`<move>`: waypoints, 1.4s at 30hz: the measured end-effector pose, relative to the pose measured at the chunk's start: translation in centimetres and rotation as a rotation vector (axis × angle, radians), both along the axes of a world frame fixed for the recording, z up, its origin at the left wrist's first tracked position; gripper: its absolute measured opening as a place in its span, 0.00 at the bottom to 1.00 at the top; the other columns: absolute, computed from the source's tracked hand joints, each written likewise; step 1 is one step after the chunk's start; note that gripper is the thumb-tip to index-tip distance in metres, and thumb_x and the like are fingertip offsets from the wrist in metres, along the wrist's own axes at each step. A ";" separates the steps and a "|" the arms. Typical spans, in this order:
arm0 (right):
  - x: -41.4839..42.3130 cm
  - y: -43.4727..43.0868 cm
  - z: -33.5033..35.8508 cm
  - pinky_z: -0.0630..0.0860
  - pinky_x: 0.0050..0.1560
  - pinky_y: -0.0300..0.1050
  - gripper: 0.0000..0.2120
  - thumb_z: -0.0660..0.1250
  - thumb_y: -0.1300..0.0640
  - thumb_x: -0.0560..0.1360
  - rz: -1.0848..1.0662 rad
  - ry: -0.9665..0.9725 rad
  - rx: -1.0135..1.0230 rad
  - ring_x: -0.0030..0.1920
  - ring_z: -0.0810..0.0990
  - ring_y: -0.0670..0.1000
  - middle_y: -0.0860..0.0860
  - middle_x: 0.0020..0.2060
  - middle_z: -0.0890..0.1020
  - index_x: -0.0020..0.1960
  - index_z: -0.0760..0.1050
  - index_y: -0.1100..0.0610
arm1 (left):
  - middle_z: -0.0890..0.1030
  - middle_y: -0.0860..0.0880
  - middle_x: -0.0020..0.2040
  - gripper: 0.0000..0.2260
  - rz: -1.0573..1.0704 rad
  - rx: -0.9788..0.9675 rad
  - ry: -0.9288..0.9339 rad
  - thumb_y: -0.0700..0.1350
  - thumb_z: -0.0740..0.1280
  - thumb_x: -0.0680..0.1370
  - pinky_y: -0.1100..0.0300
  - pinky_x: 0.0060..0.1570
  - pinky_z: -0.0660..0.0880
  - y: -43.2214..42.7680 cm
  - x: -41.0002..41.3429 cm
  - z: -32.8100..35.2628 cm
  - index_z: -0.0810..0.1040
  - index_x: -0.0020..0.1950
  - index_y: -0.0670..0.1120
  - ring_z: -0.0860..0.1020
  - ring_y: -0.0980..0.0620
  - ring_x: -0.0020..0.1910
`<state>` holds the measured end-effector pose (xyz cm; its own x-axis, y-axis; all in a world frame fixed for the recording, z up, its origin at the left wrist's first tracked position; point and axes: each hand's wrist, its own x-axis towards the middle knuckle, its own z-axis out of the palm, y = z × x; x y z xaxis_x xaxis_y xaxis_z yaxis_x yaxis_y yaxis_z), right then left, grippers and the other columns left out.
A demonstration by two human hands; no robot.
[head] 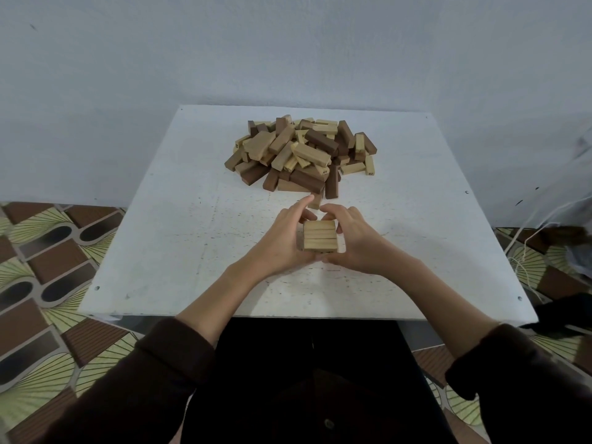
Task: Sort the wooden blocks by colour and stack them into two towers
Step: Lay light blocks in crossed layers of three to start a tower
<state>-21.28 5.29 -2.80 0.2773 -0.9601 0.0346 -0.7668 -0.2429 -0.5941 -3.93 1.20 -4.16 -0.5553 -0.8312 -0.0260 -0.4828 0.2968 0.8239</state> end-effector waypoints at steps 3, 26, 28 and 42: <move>0.2 0.1 0.0 0.62 0.51 0.39 0.37 0.75 0.58 0.67 -0.004 -0.014 -0.006 0.51 0.64 0.48 0.56 0.58 0.72 0.70 0.60 0.62 | 0.71 0.51 0.61 0.46 0.017 0.020 0.017 0.47 0.77 0.67 0.74 0.49 0.65 0.1 0.0 0.0 0.53 0.77 0.51 0.71 0.58 0.57; 0.9 2.0 -1.5 0.55 0.71 0.48 0.47 0.75 0.48 0.67 -0.263 0.021 -0.027 0.69 0.55 0.52 0.54 0.71 0.60 0.75 0.51 0.60 | 0.50 0.47 0.77 0.49 0.023 -0.057 -0.088 0.50 0.75 0.70 0.52 0.74 0.53 1.9 0.6 -1.1 0.43 0.78 0.44 0.49 0.53 0.75; 1.4 2.3 -2.0 0.50 0.74 0.49 0.46 0.72 0.46 0.69 -0.310 0.042 0.020 0.73 0.50 0.51 0.52 0.74 0.54 0.76 0.47 0.58 | 0.50 0.45 0.77 0.47 0.001 -0.148 -0.140 0.49 0.73 0.72 0.49 0.75 0.52 2.2 0.4 -1.3 0.41 0.77 0.42 0.48 0.50 0.76; 1.5 2.3 -3.8 0.34 0.72 0.50 0.54 0.30 0.23 0.64 -0.213 0.358 -0.011 0.76 0.40 0.51 0.53 0.77 0.42 0.76 0.37 0.61 | 0.46 0.42 0.78 0.46 -0.013 -0.279 -0.264 0.48 0.68 0.74 0.48 0.75 0.47 2.6 -0.1 -2.1 0.35 0.76 0.40 0.45 0.47 0.77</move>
<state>-19.78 7.64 -6.60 0.0690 -0.9975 -0.0175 -0.9584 -0.0614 -0.2789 -4.02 3.80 -6.28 -0.5703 -0.8195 0.0561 -0.6626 0.4993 0.5583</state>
